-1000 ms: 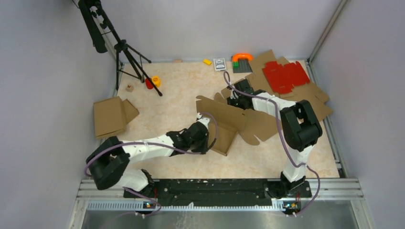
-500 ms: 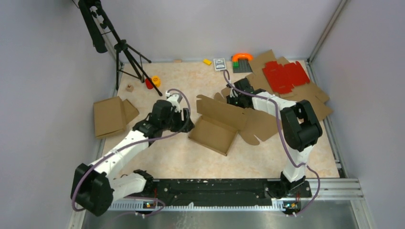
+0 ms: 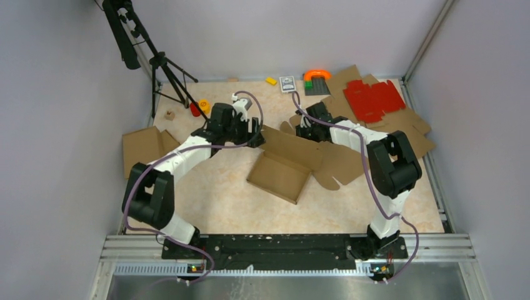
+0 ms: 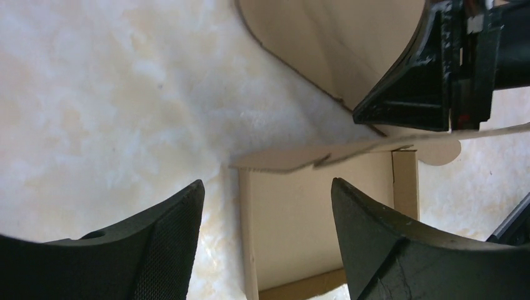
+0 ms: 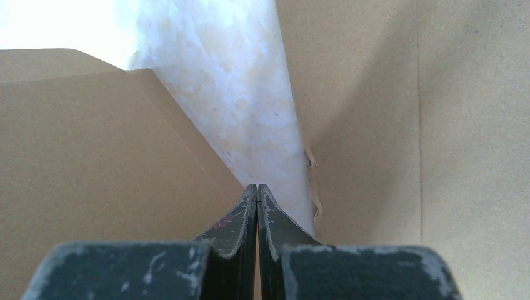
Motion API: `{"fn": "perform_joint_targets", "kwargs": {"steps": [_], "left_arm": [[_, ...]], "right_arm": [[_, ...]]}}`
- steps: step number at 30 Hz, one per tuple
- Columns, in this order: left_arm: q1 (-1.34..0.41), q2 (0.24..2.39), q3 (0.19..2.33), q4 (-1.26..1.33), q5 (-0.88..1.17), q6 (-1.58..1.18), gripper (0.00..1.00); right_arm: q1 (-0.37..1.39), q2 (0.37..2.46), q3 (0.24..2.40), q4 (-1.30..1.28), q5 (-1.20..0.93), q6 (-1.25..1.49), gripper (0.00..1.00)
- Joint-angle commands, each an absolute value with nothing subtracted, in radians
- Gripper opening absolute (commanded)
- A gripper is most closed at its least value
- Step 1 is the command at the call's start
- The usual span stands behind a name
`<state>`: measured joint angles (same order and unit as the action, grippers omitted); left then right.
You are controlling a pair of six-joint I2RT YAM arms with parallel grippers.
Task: Fold the paper box
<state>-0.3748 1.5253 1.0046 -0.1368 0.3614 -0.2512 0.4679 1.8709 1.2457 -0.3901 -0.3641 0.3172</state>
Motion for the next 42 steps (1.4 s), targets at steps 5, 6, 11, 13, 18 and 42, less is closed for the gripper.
{"fn": "perform_joint_targets", "kwargs": {"steps": [5, 6, 11, 13, 18, 42], "left_arm": [[-0.375, 1.642, 1.142, -0.1, 0.487, -0.073, 0.66], [-0.376, 1.654, 1.153, -0.106, 0.496, -0.073, 0.64], [-0.375, 1.674, 1.16, -0.107, 0.573, -0.072, 0.46], [-0.374, 1.663, 1.147, -0.095, 0.581, -0.082, 0.37], [-0.374, 1.631, 1.123, -0.088, 0.592, -0.089, 0.2], [-0.391, 1.369, 0.9, -0.014, 0.364, -0.078, 0.0]], "right_arm": [[0.465, 1.838, 1.302, -0.385, -0.388, 0.305, 0.0], [0.465, 1.838, 1.303, -0.385, -0.389, 0.304, 0.0], [0.466, 1.838, 1.308, -0.393, -0.389, 0.304, 0.0], [0.465, 1.836, 1.308, -0.392, -0.388, 0.305, 0.0], [0.465, 1.835, 1.307, -0.393, -0.383, 0.31, 0.0], [0.265, 1.23, 0.846, -0.157, -0.223, 0.451, 0.5]]}}
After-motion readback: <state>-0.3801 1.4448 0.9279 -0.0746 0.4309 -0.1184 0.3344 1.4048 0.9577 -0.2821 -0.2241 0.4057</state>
